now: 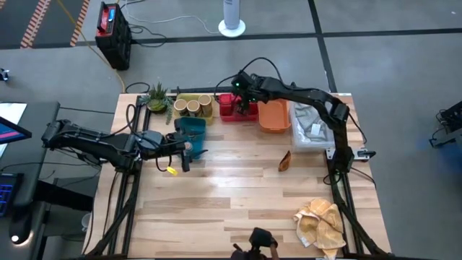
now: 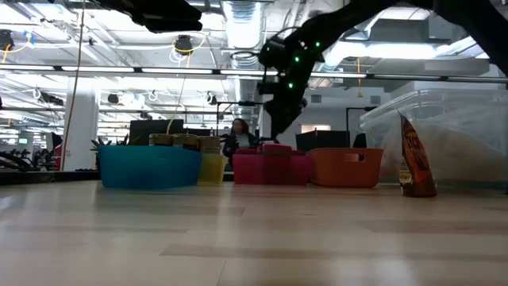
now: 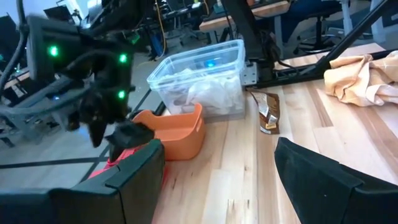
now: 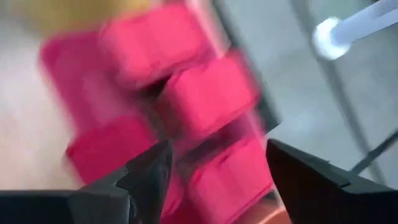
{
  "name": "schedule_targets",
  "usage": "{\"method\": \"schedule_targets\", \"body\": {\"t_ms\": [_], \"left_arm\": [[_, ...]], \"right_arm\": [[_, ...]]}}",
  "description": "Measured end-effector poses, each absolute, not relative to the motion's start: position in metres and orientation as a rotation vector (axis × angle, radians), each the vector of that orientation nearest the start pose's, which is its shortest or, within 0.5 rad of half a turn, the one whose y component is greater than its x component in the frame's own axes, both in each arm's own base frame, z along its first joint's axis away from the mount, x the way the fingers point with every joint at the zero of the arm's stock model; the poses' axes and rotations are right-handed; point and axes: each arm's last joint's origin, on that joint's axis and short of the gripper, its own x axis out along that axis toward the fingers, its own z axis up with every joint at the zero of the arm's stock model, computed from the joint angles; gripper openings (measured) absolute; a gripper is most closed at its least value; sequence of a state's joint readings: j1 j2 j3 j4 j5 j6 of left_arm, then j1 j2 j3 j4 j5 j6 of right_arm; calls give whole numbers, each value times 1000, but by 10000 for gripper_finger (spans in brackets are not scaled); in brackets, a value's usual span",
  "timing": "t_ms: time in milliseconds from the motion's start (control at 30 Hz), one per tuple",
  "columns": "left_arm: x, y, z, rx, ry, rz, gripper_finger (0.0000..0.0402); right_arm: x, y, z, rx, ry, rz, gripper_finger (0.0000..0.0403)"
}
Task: Sort spices by type
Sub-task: Put the red seasoning can into the red bin, then put the orange seasoning bag into the orange bin
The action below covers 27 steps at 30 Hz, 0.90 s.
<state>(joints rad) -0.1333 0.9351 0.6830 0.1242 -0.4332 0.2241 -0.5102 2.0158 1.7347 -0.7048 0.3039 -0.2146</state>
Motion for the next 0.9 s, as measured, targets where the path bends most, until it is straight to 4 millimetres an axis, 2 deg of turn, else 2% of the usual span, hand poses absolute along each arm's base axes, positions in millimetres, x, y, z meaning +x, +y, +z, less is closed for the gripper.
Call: {"method": "schedule_targets", "body": {"t_ms": [100, 200, 333, 500, 600, 733, 900], "left_arm": [[208, -16, 301, 258, 156, 281, 288], [208, -17, 301, 259, 157, 274, 288], [208, -17, 301, 266, 158, 270, 288], [208, -18, 301, 269, 159, 264, 288], [208, -18, 301, 269, 158, 265, 288], [208, -18, 300, 272, 168, 264, 288], [206, -21, 297, 293, 205, 245, 288]], "right_arm": [[380, -228, 233, -39, 1130, -570, 290], [379, -234, 223, 12, 1148, -542, 290], [380, -234, 221, 38, 1144, -546, 290], [381, -228, 240, 35, 1106, -550, 290], [380, -223, 264, 19, 1042, -556, 290], [374, -204, 283, -31, 1094, -494, 290], [363, -154, 285, -57, 1343, -308, 290]]}}
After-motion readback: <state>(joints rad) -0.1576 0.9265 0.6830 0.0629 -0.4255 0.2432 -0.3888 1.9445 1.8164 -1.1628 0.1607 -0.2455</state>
